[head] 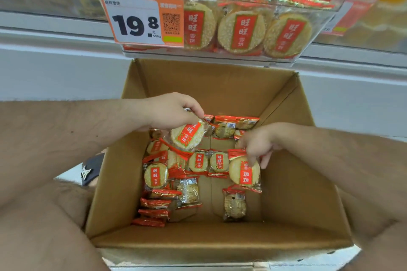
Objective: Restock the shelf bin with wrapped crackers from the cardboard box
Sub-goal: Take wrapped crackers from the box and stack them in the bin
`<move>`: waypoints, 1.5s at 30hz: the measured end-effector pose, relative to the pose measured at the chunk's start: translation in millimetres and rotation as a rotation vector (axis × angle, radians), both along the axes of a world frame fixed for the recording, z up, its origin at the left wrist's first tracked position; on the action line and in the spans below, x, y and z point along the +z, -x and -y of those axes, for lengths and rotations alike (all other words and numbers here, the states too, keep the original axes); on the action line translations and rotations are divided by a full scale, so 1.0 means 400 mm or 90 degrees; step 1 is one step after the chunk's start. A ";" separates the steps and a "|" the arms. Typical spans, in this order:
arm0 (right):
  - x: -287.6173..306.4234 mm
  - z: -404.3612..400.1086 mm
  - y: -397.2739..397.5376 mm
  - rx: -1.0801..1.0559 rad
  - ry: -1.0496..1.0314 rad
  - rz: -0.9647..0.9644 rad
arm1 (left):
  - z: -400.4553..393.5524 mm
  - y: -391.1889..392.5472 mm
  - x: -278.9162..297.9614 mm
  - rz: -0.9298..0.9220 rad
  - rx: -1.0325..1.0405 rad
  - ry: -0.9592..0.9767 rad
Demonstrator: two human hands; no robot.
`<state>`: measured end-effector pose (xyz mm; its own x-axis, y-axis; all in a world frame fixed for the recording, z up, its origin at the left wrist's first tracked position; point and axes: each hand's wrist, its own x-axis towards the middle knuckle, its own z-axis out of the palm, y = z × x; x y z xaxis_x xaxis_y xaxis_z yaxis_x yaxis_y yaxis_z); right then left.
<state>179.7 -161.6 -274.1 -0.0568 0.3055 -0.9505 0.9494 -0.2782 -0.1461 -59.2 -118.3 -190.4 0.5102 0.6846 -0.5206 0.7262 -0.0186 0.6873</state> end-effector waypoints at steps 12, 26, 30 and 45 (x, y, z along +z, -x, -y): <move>0.379 0.014 -0.026 -0.208 -0.276 -0.387 | 0.019 0.000 0.117 0.182 0.111 0.061; 0.466 0.007 0.056 -0.302 -0.548 -0.435 | 0.009 -0.013 0.174 0.376 0.129 0.095; 0.486 0.010 0.068 -0.387 -0.575 -0.521 | 0.007 -0.011 0.188 0.416 0.186 0.055; 0.524 0.058 0.158 -0.824 -0.504 -0.899 | 0.019 0.003 0.247 0.698 0.243 -0.083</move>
<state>116.5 -184.8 -64.4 0.0682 0.9894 -0.1278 -0.5472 -0.0700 -0.8341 -60.4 -125.9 -91.8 0.3926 0.9062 0.1572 -0.2811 -0.0445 0.9586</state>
